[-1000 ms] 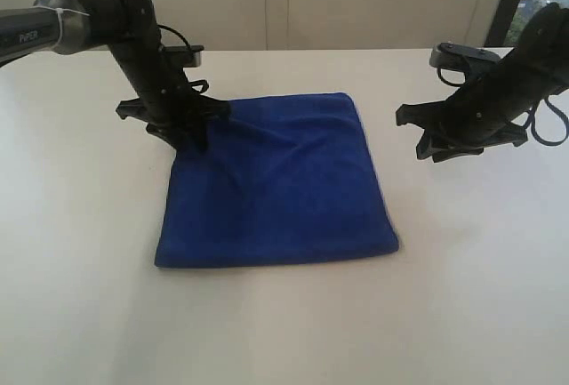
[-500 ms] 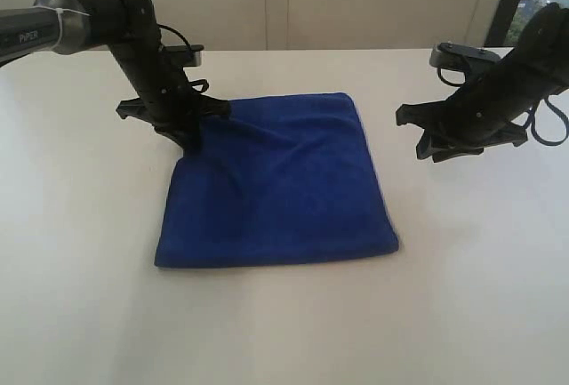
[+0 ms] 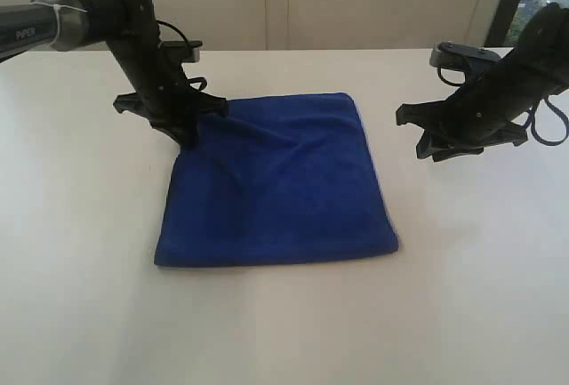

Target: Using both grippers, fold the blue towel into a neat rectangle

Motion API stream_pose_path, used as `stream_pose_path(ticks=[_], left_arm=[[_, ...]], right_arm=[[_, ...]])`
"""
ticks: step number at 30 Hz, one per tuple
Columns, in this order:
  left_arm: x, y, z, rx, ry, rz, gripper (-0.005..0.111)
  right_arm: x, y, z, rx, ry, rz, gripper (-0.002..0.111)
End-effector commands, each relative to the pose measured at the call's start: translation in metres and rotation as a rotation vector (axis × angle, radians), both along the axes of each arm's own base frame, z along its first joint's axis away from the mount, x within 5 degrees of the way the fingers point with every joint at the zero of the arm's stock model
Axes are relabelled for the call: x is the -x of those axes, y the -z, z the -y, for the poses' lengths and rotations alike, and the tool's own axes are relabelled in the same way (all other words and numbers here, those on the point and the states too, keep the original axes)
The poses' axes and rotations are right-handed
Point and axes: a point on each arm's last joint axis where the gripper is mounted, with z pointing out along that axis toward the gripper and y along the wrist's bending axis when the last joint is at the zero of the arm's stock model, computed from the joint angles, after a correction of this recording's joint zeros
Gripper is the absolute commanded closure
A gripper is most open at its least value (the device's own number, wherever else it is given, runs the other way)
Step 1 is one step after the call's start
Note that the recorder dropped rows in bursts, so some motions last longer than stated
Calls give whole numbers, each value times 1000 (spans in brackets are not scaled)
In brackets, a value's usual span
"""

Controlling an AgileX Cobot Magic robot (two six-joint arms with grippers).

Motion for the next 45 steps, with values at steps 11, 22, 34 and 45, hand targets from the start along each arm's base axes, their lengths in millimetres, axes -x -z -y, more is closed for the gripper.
stream_pose_path(ticks=[11, 22, 34, 45], left_arm=[[6, -4, -16, -190, 48, -26, 72], [31, -83, -42, -366, 40, 30, 104], [95, -165, -47, -199, 34, 100, 107], [195, -150, -82, -136, -6, 276, 107]], right_arm=[[2, -2, -1, 9, -31, -2, 85], [6, -13, -2, 18, -73, 17, 98], [43, -79, -51, -5, -274, 63, 108], [92, -74, -51, 43, -193, 221, 108]])
